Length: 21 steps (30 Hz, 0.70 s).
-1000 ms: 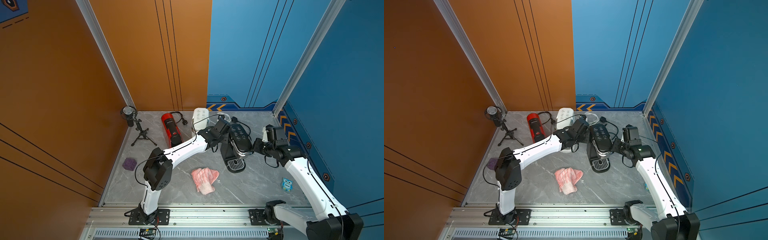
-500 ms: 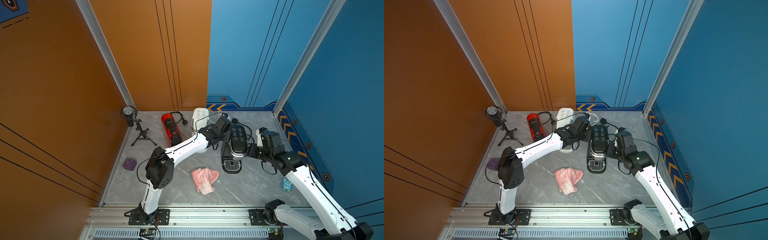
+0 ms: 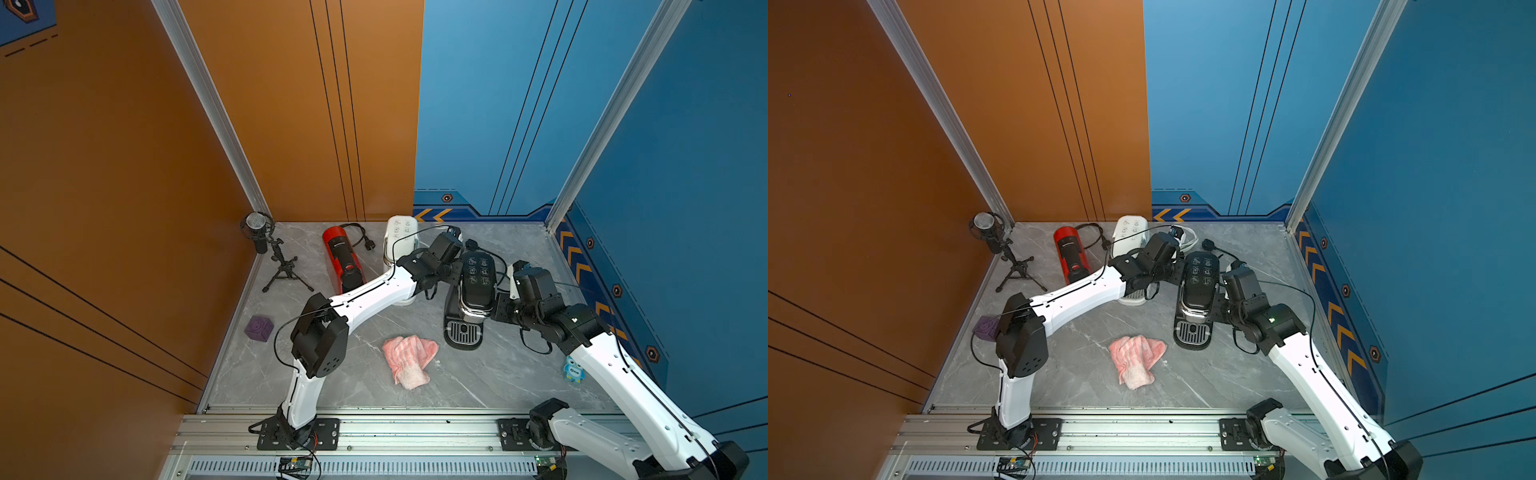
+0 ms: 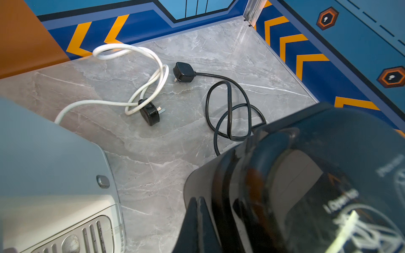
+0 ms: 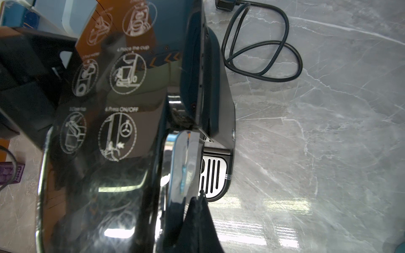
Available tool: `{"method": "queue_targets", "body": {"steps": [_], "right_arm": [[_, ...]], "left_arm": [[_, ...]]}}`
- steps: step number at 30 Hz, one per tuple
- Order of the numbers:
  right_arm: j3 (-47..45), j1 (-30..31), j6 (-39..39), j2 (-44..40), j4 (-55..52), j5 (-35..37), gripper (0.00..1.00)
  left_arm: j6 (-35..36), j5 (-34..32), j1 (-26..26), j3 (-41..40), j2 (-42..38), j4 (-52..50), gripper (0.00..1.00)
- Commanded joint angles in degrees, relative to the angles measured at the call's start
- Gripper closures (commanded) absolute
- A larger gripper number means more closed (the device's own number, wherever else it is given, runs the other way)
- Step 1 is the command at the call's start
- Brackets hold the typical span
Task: Wipe the surface of a coffee machine
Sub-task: Move the coffee machine to the center of the board.
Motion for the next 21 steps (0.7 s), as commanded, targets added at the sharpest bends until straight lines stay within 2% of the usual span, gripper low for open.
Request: {"method": "queue_targets", "body": {"steps": [1, 8, 12, 17, 21], "right_arm": [[0.6, 1.6, 0.9, -1.1, 0.9, -3.3, 0.99], [-0.2, 2.1, 1.5, -1.9, 0.6, -2.0, 0.99], [0.0, 2.4, 1.6, -1.6, 0.5, -2.2, 0.99], [0.9, 4.1, 2.6, -1.2, 0.5, -1.5, 0.99], [4.0, 4.8, 2.8, -1.5, -2.9, 1.2, 0.96]], "left_arm": [[1.8, 5.8, -0.8, -4.1, -1.5, -0.8, 0.91], [-0.2, 6.4, 2.2, -13.0, -9.5, -0.9, 0.57], [-0.9, 7.5, 2.2, -15.9, -14.1, -0.9, 0.53], [-2.3, 10.7, -0.3, -19.0, -22.0, -1.0, 0.52], [-4.2, 8.3, -1.7, -23.7, -30.9, -1.4, 0.50]]}}
